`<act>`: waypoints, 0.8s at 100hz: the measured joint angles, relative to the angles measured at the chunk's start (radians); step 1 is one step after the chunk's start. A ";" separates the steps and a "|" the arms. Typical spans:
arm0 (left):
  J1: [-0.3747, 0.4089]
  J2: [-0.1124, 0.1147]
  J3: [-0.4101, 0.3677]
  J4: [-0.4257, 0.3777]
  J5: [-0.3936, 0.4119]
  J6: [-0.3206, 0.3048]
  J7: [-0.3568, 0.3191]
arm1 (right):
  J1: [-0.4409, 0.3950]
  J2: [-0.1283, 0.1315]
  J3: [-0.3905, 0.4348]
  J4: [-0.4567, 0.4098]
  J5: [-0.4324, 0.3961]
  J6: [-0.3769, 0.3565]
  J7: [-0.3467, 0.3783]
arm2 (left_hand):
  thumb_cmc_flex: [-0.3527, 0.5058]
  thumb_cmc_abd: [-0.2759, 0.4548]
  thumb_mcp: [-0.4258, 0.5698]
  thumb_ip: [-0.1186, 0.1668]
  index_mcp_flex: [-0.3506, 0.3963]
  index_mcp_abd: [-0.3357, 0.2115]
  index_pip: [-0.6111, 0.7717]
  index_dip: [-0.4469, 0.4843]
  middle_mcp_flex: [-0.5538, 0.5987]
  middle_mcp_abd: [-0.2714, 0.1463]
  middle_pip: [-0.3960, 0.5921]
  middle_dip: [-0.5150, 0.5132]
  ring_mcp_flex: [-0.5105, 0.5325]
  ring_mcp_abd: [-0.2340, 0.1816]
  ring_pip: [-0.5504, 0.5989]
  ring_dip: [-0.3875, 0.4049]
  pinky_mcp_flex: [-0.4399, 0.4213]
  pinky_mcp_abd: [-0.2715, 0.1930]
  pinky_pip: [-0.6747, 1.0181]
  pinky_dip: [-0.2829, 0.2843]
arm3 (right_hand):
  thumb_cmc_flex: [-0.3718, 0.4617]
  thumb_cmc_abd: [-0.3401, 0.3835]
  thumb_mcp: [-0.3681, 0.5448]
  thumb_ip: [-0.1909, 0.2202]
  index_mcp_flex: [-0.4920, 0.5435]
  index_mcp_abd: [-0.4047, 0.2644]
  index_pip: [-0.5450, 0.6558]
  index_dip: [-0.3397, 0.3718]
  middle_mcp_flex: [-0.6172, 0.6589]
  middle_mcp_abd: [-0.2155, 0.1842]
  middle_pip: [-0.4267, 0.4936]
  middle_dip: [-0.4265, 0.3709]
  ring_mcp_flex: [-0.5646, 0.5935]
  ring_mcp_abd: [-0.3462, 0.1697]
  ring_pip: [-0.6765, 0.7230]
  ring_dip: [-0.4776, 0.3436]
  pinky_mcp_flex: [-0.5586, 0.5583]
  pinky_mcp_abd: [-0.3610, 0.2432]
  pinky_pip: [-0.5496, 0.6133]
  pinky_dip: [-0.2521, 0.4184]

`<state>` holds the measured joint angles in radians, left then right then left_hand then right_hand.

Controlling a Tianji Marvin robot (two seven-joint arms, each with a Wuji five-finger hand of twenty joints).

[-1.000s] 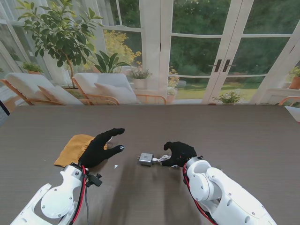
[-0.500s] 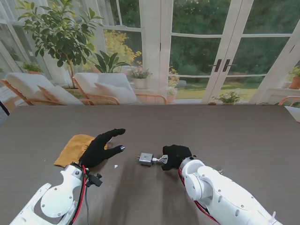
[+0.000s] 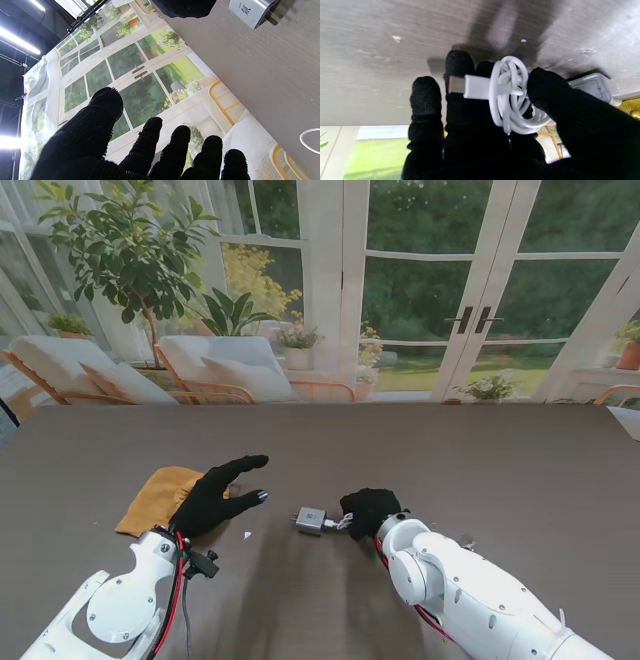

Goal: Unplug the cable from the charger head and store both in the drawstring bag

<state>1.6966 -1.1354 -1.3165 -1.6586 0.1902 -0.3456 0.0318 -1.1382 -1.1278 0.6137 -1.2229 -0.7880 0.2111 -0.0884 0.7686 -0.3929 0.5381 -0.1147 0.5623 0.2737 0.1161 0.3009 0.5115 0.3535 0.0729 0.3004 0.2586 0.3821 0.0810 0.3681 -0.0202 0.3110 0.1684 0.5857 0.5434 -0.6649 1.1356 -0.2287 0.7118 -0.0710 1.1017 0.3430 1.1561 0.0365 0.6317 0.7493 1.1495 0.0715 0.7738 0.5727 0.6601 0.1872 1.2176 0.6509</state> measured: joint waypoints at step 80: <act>-0.050 0.001 0.044 0.044 -0.008 0.033 -0.012 | -0.036 0.012 0.078 0.007 -0.105 -0.212 -0.140 | 0.002 0.052 -0.054 0.000 0.015 0.013 0.000 -0.002 0.004 0.011 0.000 0.000 0.000 0.000 0.000 0.000 0.000 0.000 0.000 0.000 | -0.054 -0.084 0.162 -0.090 0.048 0.071 0.136 0.145 0.184 -0.036 0.357 0.122 0.161 -0.067 0.801 0.385 0.002 -0.130 0.454 0.129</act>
<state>1.6464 -1.1343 -1.2723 -1.6143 0.1820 -0.3123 0.0194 -1.1740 -1.1159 0.6916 -1.2163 -0.8935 -0.0009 -0.2289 0.7708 -0.3407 0.4837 -0.1147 0.5770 0.2865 0.1160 0.2993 0.5159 0.3644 0.0729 0.3004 0.2591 0.3821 0.0810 0.3681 -0.0202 0.3110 0.1684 0.5857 0.4891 -0.7486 1.2975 -0.3189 0.7600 -0.0002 1.2375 0.4885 1.3405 0.0005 0.9890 0.8713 1.3101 0.0045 1.5748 0.9574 0.6622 0.0575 1.6720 0.7798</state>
